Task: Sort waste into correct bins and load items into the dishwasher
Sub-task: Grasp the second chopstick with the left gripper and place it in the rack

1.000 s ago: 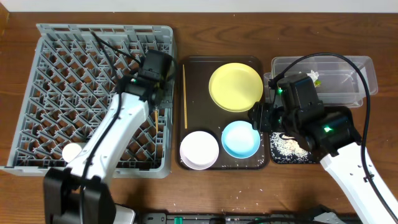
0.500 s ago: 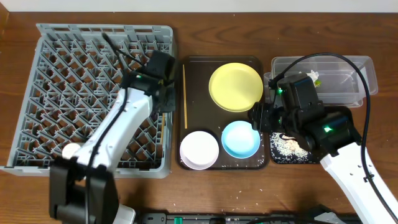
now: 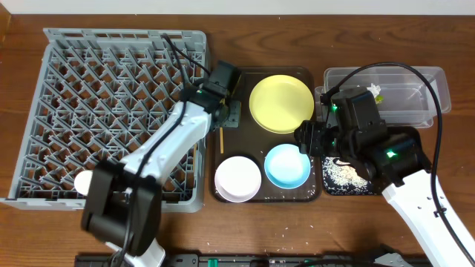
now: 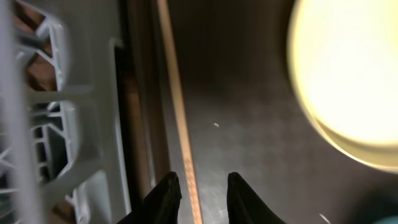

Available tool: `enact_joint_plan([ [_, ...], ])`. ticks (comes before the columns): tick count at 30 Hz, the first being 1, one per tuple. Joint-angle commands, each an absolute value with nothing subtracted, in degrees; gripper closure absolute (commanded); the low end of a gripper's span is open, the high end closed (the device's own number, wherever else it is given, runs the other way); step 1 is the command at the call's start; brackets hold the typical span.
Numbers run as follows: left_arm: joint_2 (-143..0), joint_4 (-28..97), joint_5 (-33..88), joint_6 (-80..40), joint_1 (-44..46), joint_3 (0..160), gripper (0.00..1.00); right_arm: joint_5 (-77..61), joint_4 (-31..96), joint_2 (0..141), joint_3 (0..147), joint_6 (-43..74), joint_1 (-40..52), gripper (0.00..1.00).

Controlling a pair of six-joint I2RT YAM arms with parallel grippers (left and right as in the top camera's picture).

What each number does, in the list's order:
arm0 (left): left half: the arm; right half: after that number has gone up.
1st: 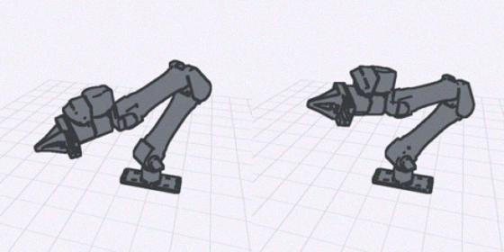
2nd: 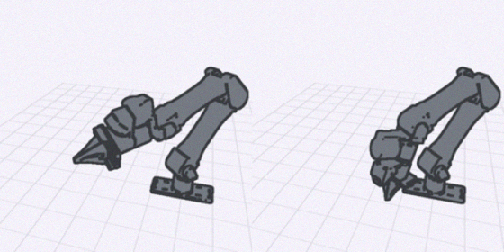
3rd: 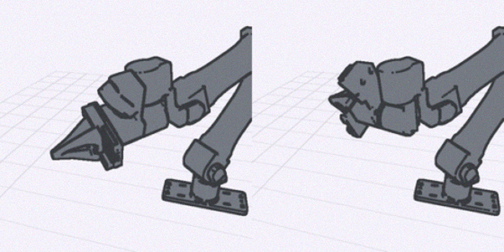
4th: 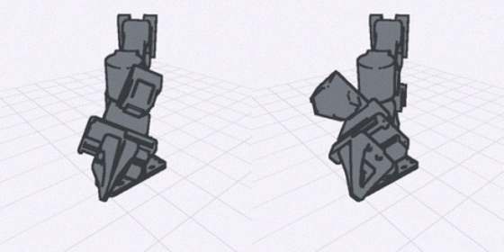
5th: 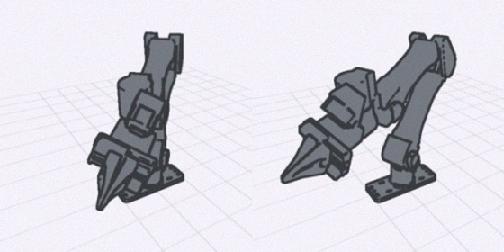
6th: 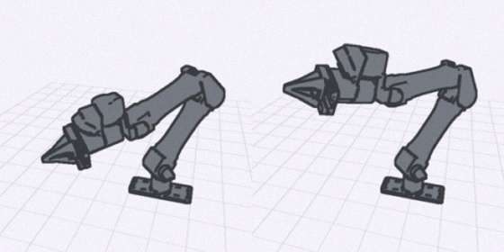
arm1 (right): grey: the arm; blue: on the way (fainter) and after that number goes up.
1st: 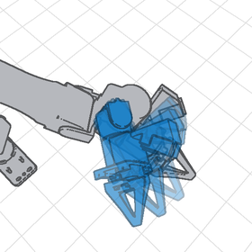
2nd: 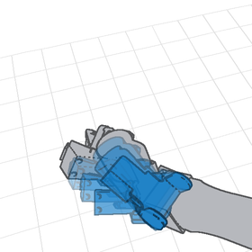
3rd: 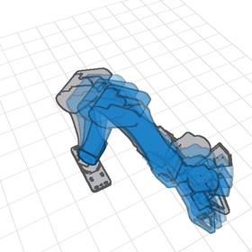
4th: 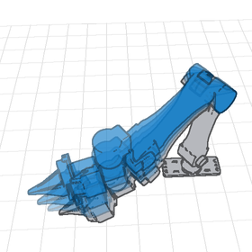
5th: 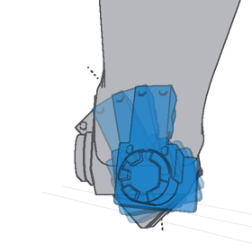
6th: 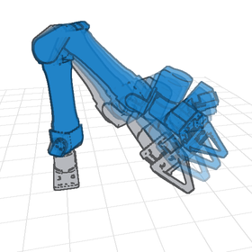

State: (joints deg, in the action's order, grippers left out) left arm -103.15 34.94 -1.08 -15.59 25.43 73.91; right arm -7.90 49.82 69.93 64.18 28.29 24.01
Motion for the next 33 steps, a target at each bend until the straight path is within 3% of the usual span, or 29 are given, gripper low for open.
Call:
enact_joint_plan([
  [1,-107.63,32.67,-4.56,-18.15,25.32,73.45,0.73,-7.57,49.63,70.11,63.99,28.69,23.68,0.36],
  [11,-116.44,29.78,-4.56,-18.61,25.36,73.45,0.73,-7.57,49.5,70.11,63.99,28.71,23.68,0.36],
  [15,-116.71,29.17,0.54,-18.81,25.47,73.45,0.73,-7.57,49.5,70.11,63.99,28.71,23.68,0.36],
  [19,-116.71,29.54,6.04,-18.79,25.5,73.45,0.86,-7.6,49.58,70.11,63.99,28.71,23.68,0.37],
  [24,-116.38,29.91,6.04,-18.76,25.47,73.65,0.92,-7.62,49.82,70.11,63.99,28.71,23.68,0.38],
  [33,-96.99,40.32,2.81,-16.27,25.34,80.51,0.92,-7.6,50.02,70.11,63.99,28.69,23.68,0.38],
])
